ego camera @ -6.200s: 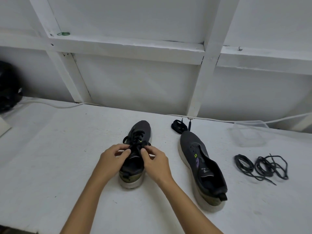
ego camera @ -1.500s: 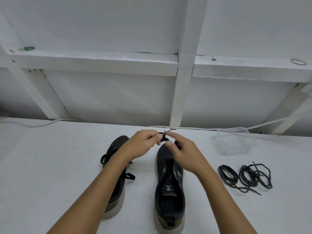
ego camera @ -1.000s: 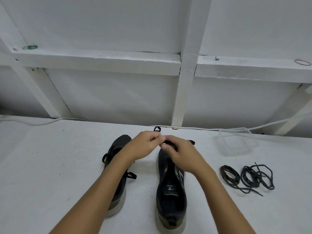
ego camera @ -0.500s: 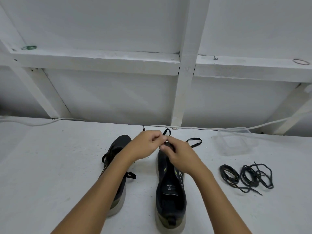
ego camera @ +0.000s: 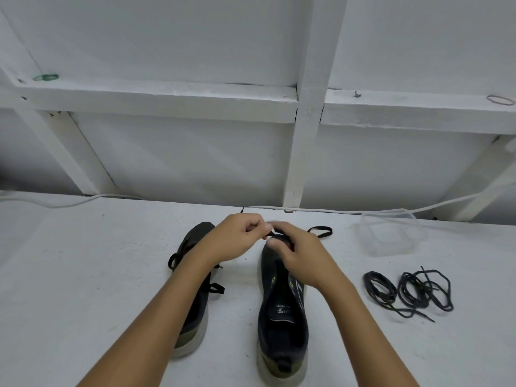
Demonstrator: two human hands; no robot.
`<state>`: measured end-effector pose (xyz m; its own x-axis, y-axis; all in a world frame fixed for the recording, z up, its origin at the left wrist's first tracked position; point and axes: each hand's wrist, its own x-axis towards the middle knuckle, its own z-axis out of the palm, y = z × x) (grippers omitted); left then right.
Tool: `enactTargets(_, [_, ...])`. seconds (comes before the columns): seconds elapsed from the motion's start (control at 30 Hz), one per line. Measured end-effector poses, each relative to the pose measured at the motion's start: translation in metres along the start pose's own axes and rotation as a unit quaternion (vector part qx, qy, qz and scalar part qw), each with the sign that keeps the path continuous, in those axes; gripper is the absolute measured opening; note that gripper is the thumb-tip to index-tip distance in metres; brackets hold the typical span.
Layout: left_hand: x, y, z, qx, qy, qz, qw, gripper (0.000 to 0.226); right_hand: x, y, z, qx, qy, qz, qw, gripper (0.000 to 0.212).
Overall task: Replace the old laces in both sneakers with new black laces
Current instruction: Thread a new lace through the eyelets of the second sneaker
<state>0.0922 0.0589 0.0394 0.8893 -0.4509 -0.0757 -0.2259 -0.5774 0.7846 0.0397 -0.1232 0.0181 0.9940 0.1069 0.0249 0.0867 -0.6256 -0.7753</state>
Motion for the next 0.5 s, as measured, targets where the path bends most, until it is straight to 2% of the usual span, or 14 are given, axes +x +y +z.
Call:
enactTargets(0.07, [0.001,0.003,0.002,-0.003,-0.003,0.008,1.0,0.03,0.003,-0.001,0.005,-0.026,0.011,-0.018,0.999,0.024])
enactTargets(0.1, [0.0,0.001,-0.002,0.001,0.003,0.004,1.0,0.03,0.004,0.003,0.004,-0.033,0.023,0.0,0.999,0.026])
enactTargets(0.23, [-0.012,-0.025,-0.019,0.032,0.037,-0.022,0.999,0.033,0.004,0.044,-0.021,-0.069,0.111,0.15,0.98,0.025])
enactTargets(0.3, [-0.018,-0.034,-0.02,0.039,0.048,-0.039,0.997,0.034,-0.001,0.051,-0.028,-0.084,0.102,0.185,0.974,0.016])
enactTargets(0.33, [-0.018,-0.034,-0.018,0.035,0.048,-0.044,0.997,0.034,-0.003,0.047,-0.029,-0.057,0.085,0.175,0.979,0.011])
enactTargets(0.4, [-0.017,-0.027,-0.008,0.016,0.031,-0.042,0.998,0.034,-0.005,0.025,-0.021,0.013,0.034,0.116,0.993,0.034])
enactTargets(0.43, [-0.015,-0.021,-0.002,0.005,0.02,-0.035,0.999,0.034,-0.004,0.014,-0.014,0.018,0.005,0.081,0.997,0.037])
enactTargets(0.5, [-0.01,-0.01,0.007,-0.011,0.001,-0.02,1.0,0.033,-0.001,-0.001,0.001,-0.027,-0.029,0.025,0.999,0.015])
